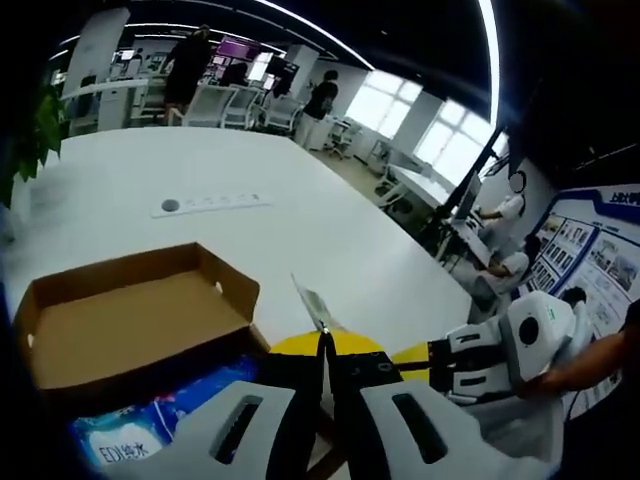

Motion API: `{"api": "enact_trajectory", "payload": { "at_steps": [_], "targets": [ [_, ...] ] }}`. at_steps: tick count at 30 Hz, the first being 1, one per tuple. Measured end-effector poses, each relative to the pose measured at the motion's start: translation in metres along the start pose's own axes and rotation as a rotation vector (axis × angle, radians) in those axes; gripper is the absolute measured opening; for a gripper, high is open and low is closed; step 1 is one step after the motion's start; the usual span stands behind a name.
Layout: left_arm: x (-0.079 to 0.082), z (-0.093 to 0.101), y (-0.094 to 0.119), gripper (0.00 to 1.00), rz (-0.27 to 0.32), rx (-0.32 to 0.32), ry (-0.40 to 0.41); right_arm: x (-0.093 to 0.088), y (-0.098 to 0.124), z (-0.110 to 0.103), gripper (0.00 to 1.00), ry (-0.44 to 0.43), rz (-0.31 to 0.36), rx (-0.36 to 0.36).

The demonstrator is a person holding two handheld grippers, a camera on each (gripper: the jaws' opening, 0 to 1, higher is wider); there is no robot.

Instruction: Operate the shoe box by opening the lid, removing the specified soft item, and placing it in the target area until the item is outside and the box remains undamaged.

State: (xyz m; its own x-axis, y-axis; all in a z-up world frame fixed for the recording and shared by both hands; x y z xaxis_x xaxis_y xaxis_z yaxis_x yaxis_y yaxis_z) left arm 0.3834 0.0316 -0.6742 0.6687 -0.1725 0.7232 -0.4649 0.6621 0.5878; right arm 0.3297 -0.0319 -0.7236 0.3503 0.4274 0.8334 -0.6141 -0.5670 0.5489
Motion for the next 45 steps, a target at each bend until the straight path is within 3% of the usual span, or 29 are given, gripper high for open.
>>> {"api": "enact_trajectory", "payload": {
  "at_steps": [15, 27, 32, 45],
  "targets": [
    [-0.014, -0.006, -0.026, 0.0, -0.077, 0.022, -0.01, -0.025, -0.013, 0.011, 0.0, -0.01, -0.046, 0.015],
    [-0.026, -0.013, -0.045, 0.0, -0.126, 0.053, -0.015, -0.045, -0.025, 0.019, 0.0, -0.118, -0.045, 0.036],
    [-0.026, -0.012, -0.052, 0.0, -0.134, 0.051, -0.022, -0.051, -0.028, 0.025, 0.0, -0.168, -0.04, 0.042],
    [-0.023, -0.016, -0.061, 0.01, -0.138, 0.083, -0.048, -0.055, -0.036, 0.036, 0.0, -0.164, -0.028, 0.036]
  ]
}}
Point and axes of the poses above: the point that each gripper's makers call its tool centre point, and the gripper's own axes: y roughly backward along the fingers, z roughly to its right, x roughly out of its top, the point moved 2 cm from there along y, roughly backward along the fingers, and after that the axes turned 8 degrees about x, right-handed, at the moved point
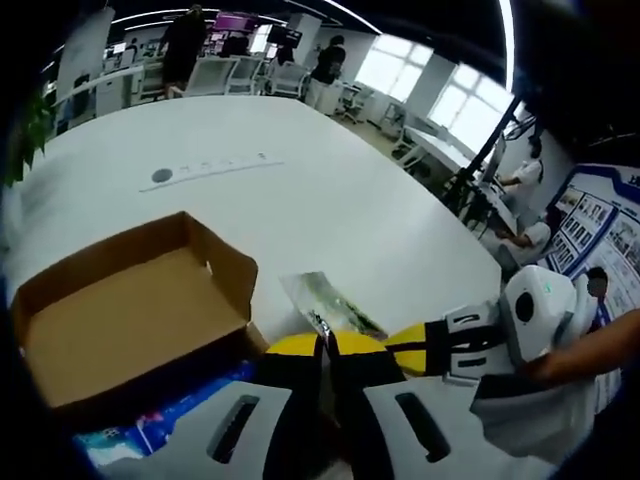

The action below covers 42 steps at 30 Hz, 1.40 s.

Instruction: Operate the shoe box by opening the lid, removing the specified soft item, and placing it in the target area until the item is outside and the box remains undamaged.

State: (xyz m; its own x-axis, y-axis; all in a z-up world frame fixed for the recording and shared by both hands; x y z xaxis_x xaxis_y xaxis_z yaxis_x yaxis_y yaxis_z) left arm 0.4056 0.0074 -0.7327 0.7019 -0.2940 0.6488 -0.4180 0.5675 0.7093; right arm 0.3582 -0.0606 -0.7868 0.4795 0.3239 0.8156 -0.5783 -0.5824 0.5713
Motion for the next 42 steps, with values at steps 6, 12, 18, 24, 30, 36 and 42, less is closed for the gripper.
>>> {"api": "enact_trajectory", "payload": {
  "at_steps": [6, 12, 18, 24, 30, 36, 42],
  "targets": [
    [0.002, 0.001, 0.001, 0.02, 0.003, -0.004, 0.011, 0.0, 0.0, 0.002, 0.0, -0.031, 0.023, -0.003],
    [0.005, -0.002, 0.008, 0.01, 0.021, 0.003, 0.014, -0.003, 0.001, 0.005, 0.0, -0.051, 0.024, -0.019],
    [0.01, -0.003, 0.018, 0.02, 0.048, 0.0, 0.009, -0.008, -0.001, 0.009, 0.0, -0.062, 0.014, -0.018],
    [0.01, -0.008, 0.028, 0.02, 0.072, 0.002, 0.023, -0.012, -0.004, 0.014, 0.0, -0.071, -0.002, -0.032],
    [0.008, -0.014, 0.04, 0.03, 0.092, 0.012, 0.027, -0.016, -0.006, 0.021, 0.0, -0.076, -0.021, -0.043],
    [0.006, -0.029, 0.056, 0.04, 0.123, 0.035, 0.045, -0.022, -0.007, 0.027, 0.0, -0.064, -0.055, -0.053],
    [0.0, -0.049, 0.069, 0.04, 0.137, 0.072, 0.071, -0.024, -0.009, 0.032, 0.0, -0.062, -0.075, -0.058]
  ]
}}
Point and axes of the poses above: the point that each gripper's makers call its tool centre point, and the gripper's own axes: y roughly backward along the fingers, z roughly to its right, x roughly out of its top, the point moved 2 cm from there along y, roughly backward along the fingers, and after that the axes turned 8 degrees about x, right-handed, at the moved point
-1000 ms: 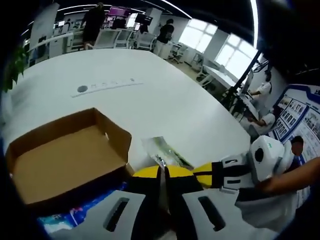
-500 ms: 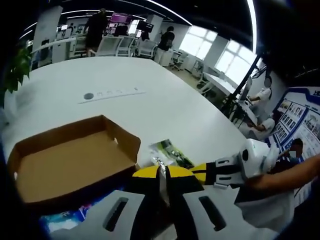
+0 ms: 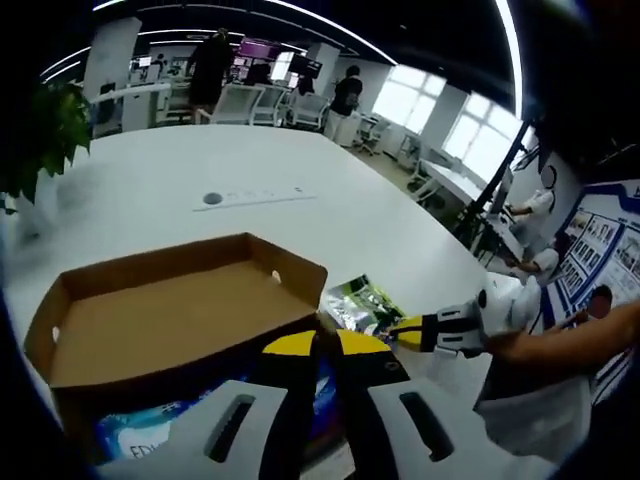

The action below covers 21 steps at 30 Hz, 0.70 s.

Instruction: Operate the shoe box by opening the lid, removing the specified soft item, and placing it in the target area until the item is outside and the box remains undamaged.

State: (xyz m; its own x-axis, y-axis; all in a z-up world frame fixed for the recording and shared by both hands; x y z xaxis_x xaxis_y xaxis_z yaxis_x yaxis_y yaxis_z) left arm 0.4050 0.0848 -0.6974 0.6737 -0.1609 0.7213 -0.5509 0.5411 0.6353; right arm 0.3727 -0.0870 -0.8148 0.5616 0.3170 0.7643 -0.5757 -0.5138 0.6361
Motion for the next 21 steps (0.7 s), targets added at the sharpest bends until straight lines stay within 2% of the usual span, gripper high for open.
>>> {"api": "enact_trajectory", "payload": {
  "at_steps": [6, 21],
  "targets": [
    [-0.002, -0.016, 0.011, 0.04, 0.015, 0.029, 0.026, -0.004, -0.005, 0.002, 0.0, 0.018, -0.036, -0.01],
    [-0.015, -0.059, 0.042, 0.05, 0.036, 0.107, 0.066, -0.005, -0.006, 0.009, 0.0, 0.035, -0.074, -0.03]
  ]
}}
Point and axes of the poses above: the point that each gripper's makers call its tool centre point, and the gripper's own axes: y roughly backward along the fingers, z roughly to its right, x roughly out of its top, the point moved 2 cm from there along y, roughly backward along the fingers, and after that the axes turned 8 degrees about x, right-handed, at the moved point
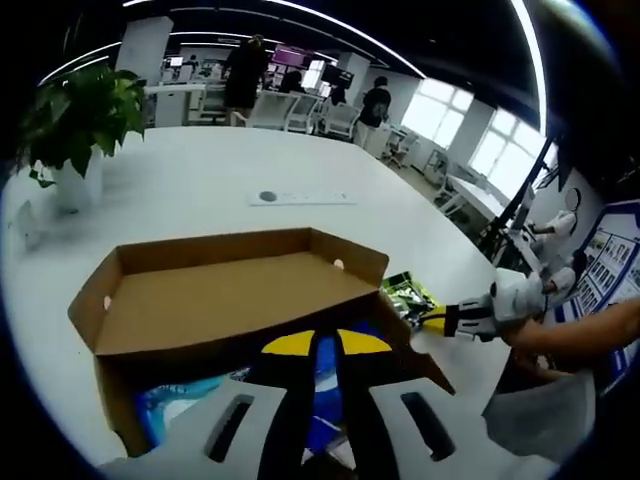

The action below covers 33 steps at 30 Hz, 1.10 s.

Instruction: Operate the shoe box by opening the lid, removing the specified soft item, and placing it in the target area until the item is outside and the box remains undamaged.

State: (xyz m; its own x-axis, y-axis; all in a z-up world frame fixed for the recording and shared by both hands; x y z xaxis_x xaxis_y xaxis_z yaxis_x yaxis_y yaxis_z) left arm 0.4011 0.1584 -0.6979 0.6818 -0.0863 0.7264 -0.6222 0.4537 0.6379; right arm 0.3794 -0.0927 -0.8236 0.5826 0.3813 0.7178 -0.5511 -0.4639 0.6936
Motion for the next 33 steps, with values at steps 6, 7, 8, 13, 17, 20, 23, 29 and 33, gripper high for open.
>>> {"api": "enact_trajectory", "payload": {
  "at_steps": [6, 7, 8, 13, 17, 20, 23, 29, 33],
  "targets": [
    [-0.005, -0.018, 0.01, 0.05, 0.005, 0.031, 0.012, -0.001, 0.0, -0.001, 0.0, -0.001, -0.01, 0.005],
    [-0.005, -0.021, 0.012, 0.05, 0.005, 0.035, 0.014, -0.001, 0.0, -0.001, 0.0, -0.001, -0.012, 0.006],
    [-0.007, -0.025, 0.014, 0.05, 0.005, 0.042, 0.016, -0.001, 0.0, -0.003, 0.01, -0.003, -0.016, 0.01],
    [-0.012, -0.04, 0.023, 0.06, 0.005, 0.066, 0.014, -0.003, 0.002, -0.005, 0.02, 0.017, -0.038, 0.008],
    [-0.017, -0.05, 0.03, 0.07, 0.0, 0.084, 0.014, -0.005, 0.004, -0.003, 0.02, 0.018, -0.054, -0.007],
    [-0.02, -0.056, 0.035, 0.07, 0.001, 0.095, 0.019, -0.006, 0.006, -0.004, 0.02, 0.009, -0.055, -0.003],
    [-0.021, -0.06, 0.039, 0.07, 0.003, 0.101, 0.017, -0.006, 0.009, -0.005, 0.01, 0.024, -0.065, -0.009],
    [-0.025, -0.064, 0.045, 0.1, -0.015, 0.093, -0.021, -0.003, 0.017, -0.008, 0.02, 0.012, -0.053, -0.022],
    [-0.027, -0.062, 0.048, 0.13, -0.034, 0.081, -0.068, 0.0, 0.023, -0.012, 0.06, -0.002, -0.041, -0.024]
  ]
}}
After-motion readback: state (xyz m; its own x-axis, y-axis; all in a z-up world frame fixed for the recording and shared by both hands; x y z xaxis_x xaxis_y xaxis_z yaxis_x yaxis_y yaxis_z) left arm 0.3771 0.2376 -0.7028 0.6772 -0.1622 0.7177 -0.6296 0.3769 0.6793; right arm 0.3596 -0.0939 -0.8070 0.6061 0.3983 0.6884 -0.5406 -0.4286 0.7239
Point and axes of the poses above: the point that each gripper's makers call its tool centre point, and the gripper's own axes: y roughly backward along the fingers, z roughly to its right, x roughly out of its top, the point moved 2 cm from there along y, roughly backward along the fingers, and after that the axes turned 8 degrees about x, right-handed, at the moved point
